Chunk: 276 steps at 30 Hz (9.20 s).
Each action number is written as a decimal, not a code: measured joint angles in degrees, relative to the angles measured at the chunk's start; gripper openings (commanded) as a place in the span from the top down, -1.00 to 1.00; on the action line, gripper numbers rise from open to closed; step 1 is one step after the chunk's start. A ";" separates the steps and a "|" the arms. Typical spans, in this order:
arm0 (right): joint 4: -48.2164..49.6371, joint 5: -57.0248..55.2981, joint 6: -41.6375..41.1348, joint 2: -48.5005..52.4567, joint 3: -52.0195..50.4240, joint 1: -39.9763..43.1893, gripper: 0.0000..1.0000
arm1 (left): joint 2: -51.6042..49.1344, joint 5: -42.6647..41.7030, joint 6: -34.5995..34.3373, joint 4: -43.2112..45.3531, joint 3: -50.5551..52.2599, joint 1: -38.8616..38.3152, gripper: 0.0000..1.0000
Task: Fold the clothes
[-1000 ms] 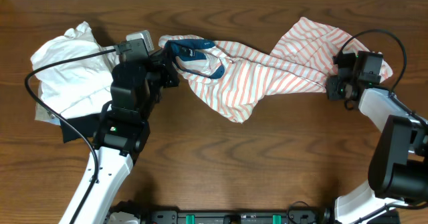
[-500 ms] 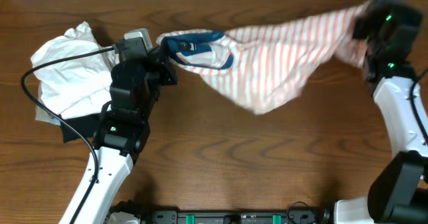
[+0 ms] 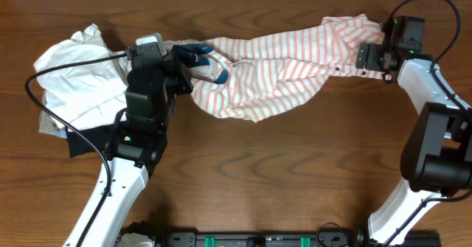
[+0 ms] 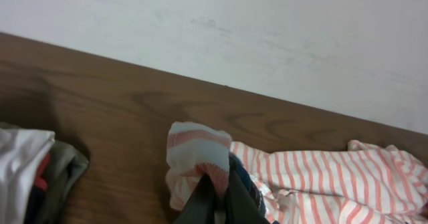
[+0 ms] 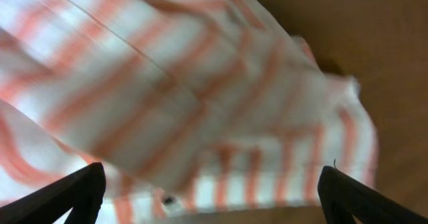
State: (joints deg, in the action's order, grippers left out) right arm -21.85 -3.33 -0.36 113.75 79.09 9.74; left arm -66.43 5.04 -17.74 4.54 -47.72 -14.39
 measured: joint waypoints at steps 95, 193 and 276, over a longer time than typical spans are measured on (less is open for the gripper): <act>-13.03 -4.79 8.04 -7.32 -0.11 4.07 -0.98 | -15.47 4.81 6.91 1.75 0.00 2.67 -0.96; -31.26 15.04 -6.99 -14.16 9.60 17.27 0.98 | -12.76 -25.90 0.31 -20.90 -11.65 6.84 0.88; -40.46 32.57 -5.31 -12.13 42.62 28.98 0.99 | -21.24 -30.91 4.00 -18.16 -45.35 5.11 0.89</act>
State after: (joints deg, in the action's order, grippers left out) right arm -62.30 29.23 -5.67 101.62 121.71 38.72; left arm -87.68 -25.87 -13.74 -13.63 -93.08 -9.28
